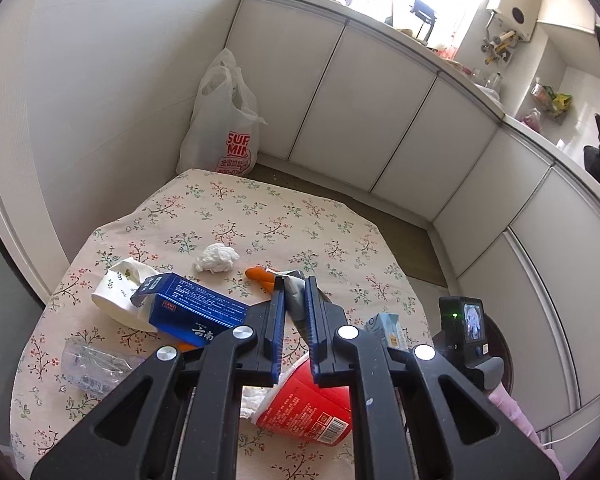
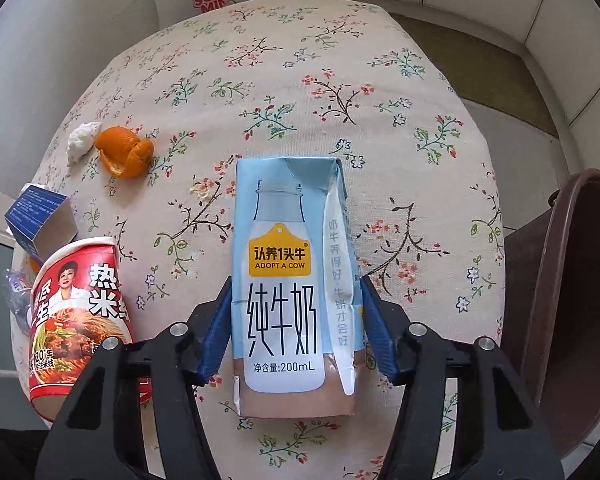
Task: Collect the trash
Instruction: 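Carry the milk carton to the bin and release it while the left tool carries the paper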
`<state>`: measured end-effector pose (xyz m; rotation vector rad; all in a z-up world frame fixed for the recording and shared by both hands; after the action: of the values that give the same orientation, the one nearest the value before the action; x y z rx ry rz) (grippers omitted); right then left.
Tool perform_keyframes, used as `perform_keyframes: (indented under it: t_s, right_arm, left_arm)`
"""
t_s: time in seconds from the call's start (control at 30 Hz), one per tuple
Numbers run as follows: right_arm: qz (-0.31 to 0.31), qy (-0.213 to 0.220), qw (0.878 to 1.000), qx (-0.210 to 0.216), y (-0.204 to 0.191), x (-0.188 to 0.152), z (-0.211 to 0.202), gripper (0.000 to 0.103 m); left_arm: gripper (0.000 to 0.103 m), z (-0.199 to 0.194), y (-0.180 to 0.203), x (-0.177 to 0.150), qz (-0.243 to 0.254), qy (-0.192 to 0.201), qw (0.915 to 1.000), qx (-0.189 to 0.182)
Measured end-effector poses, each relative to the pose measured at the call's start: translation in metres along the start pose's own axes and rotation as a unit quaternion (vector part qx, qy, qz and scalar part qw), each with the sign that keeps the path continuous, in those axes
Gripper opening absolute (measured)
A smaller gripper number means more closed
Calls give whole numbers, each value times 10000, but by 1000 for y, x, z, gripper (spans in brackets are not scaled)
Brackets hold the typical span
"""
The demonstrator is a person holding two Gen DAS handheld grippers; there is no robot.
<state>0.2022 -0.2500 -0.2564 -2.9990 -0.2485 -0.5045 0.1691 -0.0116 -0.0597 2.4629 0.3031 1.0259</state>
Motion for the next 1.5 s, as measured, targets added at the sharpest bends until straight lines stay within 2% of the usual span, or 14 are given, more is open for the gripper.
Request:
perform_keyframes:
  t_s: [0.17, 0.4, 0.6, 0.77, 0.87, 1.03, 1.23, 1.3, 1.33, 1.37, 1.43, 1.5]
  right_arm:
    - [-30, 251, 9993, -285, -5, 6, -15, 56]
    - [87, 1316, 9886, -730, 11, 19, -99, 56]
    - [405, 2149, 9679, -1242, 43, 10, -168, 56]
    - [901, 2583, 9463, -1723, 81, -13, -209, 56]
    - [1387, 2658, 9319, -2040, 114, -33, -218, 56]
    - [2009, 2387, 9123, -2652, 166, -64, -207, 57]
    - [2317, 2167, 8992, -3014, 194, -84, -202, 58]
    - [2338, 2152, 8979, -3047, 196, -87, -204, 66]
    - [2349, 2152, 8970, -3064, 198, -89, -206, 78]
    - [2390, 2194, 8927, -3127, 200, -92, -209, 83]
    - [2423, 2255, 8855, -3259, 205, -98, -218, 87]
    - [2521, 2321, 8756, -3406, 210, -105, -229, 94]
  left_arm:
    - [10, -6, 1, 3, 13, 92, 10000, -26]
    - [10, -7, 13, 2, -1, 132, 9998, -167]
    - [10, -4, 38, -8, 104, 110, 9993, -341]
    - [10, 0, 61, -20, 217, 50, 9986, -484]
    - [10, 3, 76, -29, 290, -8, 9980, -565]
    - [10, 10, 101, -45, 468, -112, 9965, -678]
    - [10, 24, 133, -71, 674, -307, 9937, -846]
    - [10, 27, 146, -79, 755, -356, 9922, -930]
    - [10, 28, 153, -84, 810, -365, 9913, -969]
    - [10, 29, 161, -87, 877, -380, 9902, -1019]
    - [10, 31, 179, -96, 1027, -407, 9874, -1136]
    - [10, 33, 195, -104, 1171, -429, 9844, -1241]
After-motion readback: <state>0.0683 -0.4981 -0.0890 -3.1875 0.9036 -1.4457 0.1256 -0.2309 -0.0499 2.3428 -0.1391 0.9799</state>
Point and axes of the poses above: each gripper's, at about its wrist camera, not at the fingertips, and z roughly the way its jaws point, y to its right, x to its top, the point moved 8 cm from there along z, roughly the way its jaws point, and after that the axes turned 14 degrees about -z, right-handed, at the moved point
